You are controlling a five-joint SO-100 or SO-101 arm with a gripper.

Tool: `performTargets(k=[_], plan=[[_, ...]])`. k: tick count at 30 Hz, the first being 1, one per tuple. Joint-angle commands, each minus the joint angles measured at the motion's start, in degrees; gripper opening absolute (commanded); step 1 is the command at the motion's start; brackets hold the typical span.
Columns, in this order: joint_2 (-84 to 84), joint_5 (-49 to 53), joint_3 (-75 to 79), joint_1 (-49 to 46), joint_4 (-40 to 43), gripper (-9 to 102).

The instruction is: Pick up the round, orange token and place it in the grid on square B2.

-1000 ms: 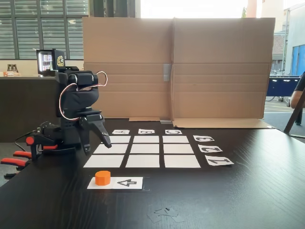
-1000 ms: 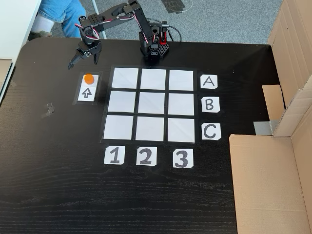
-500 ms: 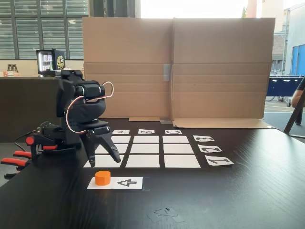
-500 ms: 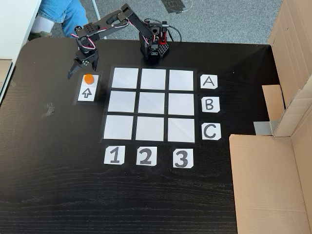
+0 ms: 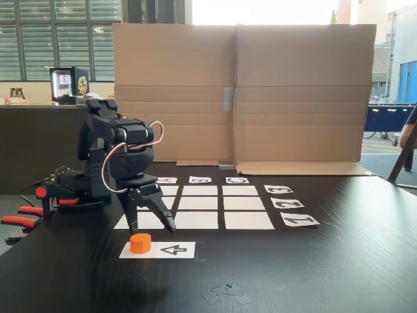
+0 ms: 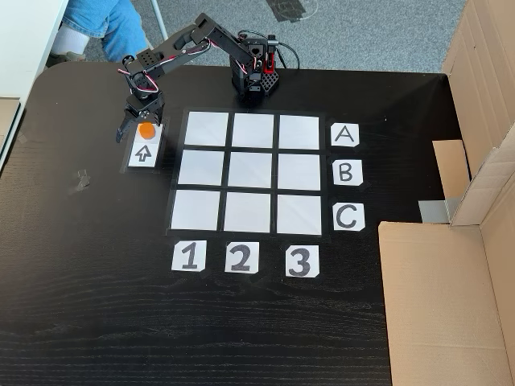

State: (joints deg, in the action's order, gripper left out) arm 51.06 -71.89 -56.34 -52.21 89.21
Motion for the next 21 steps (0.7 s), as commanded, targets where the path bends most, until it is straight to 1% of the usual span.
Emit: performTargets(k=[1, 8, 9, 11, 12, 13, 14, 21], plan=[[0.18, 0.26, 2.29, 0.35, -0.7, 60], [-0.7, 0.18, 2.72, 0.35, -1.05, 60], [-0.88, 0.26, 2.9, 0.35, -1.23, 56], [-1.41, 0.0, 3.52, 0.35, -1.32, 41], [-1.58, -0.18, 3.69, 0.35, -1.41, 28], [-1.85, -0.53, 4.04, 0.35, -1.49, 11], [-2.02, -0.62, 4.31, 0.35, -1.58, -1], [-2.64, -1.23, 4.75, -0.09, -1.76, -1]])
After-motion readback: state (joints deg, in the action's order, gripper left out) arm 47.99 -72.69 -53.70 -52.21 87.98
